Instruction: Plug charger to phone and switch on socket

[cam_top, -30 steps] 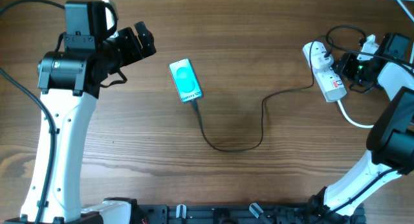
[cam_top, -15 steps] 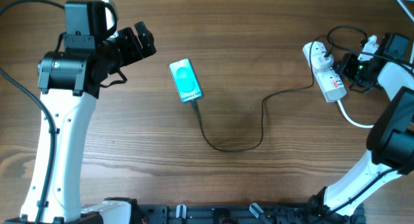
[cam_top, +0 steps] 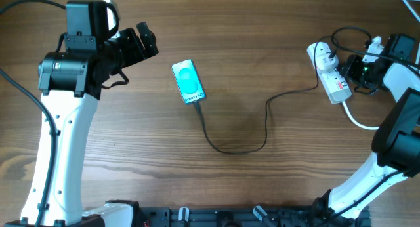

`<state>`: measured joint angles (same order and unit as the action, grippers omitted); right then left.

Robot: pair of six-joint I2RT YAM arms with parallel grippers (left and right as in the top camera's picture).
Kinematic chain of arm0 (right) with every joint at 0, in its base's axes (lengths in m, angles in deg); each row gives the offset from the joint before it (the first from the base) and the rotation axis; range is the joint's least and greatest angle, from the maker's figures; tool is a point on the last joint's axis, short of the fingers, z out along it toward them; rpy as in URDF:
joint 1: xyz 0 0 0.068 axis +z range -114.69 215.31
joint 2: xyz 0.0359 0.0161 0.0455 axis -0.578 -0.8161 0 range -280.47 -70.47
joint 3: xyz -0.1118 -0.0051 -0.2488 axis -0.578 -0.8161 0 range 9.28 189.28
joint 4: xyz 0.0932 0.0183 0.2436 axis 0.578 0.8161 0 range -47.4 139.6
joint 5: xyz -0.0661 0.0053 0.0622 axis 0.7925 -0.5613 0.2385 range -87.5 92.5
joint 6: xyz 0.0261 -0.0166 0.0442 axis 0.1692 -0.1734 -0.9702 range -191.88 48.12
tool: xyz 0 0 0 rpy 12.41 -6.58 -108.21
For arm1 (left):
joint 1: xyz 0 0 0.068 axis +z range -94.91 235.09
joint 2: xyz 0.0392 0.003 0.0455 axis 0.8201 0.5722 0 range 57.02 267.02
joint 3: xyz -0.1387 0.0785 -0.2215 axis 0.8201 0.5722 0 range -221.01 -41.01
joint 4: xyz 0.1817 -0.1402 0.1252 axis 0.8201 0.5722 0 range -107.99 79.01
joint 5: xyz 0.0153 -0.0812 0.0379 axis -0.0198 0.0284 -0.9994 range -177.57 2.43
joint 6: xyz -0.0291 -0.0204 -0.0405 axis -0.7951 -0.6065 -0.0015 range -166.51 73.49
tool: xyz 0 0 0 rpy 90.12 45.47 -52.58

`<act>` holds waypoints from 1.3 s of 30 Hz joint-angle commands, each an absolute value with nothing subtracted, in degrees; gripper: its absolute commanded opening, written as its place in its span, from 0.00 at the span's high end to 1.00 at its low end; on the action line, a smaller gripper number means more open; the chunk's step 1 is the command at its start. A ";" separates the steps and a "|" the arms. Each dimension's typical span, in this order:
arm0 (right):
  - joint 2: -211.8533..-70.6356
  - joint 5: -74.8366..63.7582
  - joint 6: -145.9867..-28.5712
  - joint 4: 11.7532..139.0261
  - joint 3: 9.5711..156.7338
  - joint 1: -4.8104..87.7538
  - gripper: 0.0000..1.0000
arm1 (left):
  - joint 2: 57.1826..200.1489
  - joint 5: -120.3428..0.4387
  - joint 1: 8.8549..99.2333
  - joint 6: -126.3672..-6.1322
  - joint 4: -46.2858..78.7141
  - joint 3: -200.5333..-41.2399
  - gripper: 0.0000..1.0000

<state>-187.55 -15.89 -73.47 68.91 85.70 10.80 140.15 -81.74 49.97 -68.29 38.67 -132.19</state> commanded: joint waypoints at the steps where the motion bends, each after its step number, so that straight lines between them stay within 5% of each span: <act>1: -189.14 -17.27 -71.61 69.63 85.41 12.52 0.47 | 139.63 -82.09 50.16 -67.99 38.67 -132.21 0.00; 13: -189.14 -16.63 -72.35 69.28 85.44 12.59 0.48 | 139.63 -82.11 50.16 -67.99 38.67 -132.21 0.00; 18: -186.30 -16.65 -77.01 67.14 86.99 10.86 0.37 | 139.63 -82.09 50.16 -67.99 38.67 -132.19 0.00; 25: -169.69 -17.35 -78.12 69.39 87.78 6.84 0.26 | 139.63 -82.09 50.16 -67.99 38.65 -132.21 0.00; 29: -156.77 -33.72 -71.04 74.29 87.78 8.35 0.20 | 139.63 -82.09 50.16 -67.99 38.67 -132.21 0.00; 35: -137.30 -39.80 -67.48 83.75 87.78 14.88 0.08 | 139.63 -82.09 50.16 -67.99 38.65 -132.21 0.00; 36: -134.39 -40.06 -68.66 86.15 87.78 15.89 0.00 | 139.63 -82.09 50.16 -67.99 38.67 -132.21 0.00; 39: -127.57 -40.00 -87.65 95.12 87.75 16.72 0.00 | 139.63 -82.09 50.16 -67.99 38.65 -132.21 0.00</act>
